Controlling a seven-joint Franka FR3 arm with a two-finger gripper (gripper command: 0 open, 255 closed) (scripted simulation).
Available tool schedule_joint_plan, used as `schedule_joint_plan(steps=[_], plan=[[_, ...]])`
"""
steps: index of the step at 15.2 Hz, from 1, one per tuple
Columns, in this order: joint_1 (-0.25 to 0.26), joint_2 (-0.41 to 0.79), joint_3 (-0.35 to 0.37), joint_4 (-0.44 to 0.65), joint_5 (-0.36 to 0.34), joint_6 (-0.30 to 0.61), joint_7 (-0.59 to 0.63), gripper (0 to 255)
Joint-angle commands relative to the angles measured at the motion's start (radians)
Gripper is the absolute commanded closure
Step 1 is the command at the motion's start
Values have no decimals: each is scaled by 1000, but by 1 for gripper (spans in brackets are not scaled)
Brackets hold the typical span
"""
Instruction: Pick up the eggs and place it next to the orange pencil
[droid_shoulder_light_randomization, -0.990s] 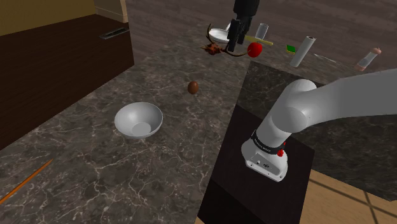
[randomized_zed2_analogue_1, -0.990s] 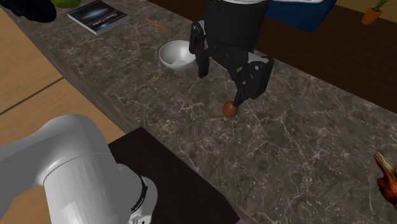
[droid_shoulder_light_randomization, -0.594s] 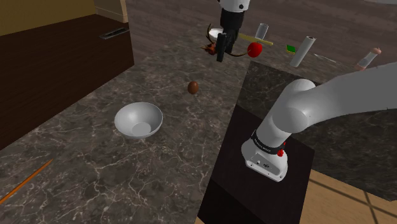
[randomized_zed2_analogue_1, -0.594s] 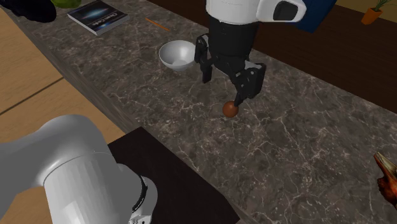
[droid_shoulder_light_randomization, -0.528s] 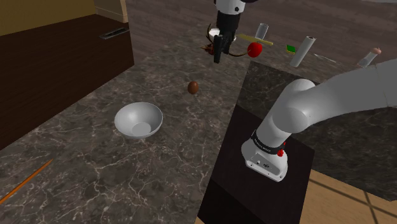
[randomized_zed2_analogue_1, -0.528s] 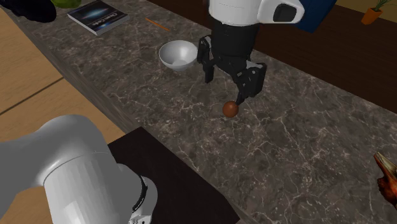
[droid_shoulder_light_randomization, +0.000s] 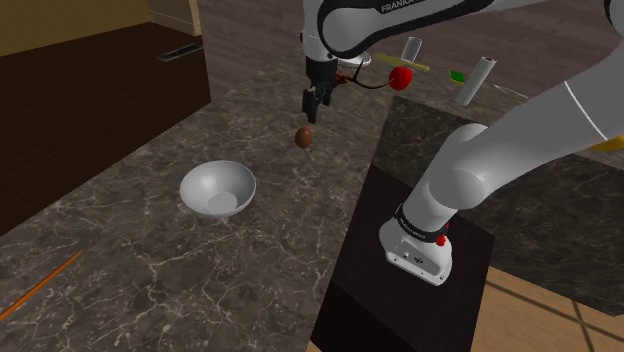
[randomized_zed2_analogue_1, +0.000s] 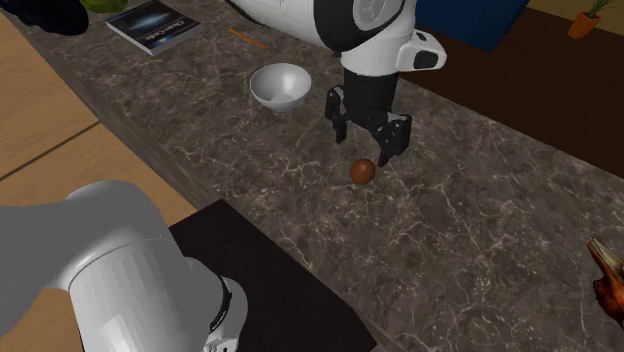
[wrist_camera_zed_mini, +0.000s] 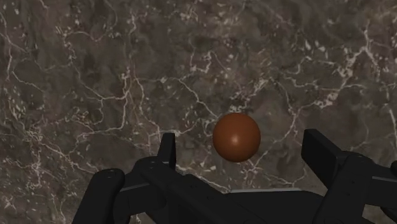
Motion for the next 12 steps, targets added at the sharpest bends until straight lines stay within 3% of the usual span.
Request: schedule_joint_plan(steps=[1, 4, 12], plan=[[3, 68, 22, -4, -19, 71, 26, 0], [2, 183, 51, 11, -60, 162, 69, 0], [-13, 251, 46, -42, -94, 282, 90, 0]])
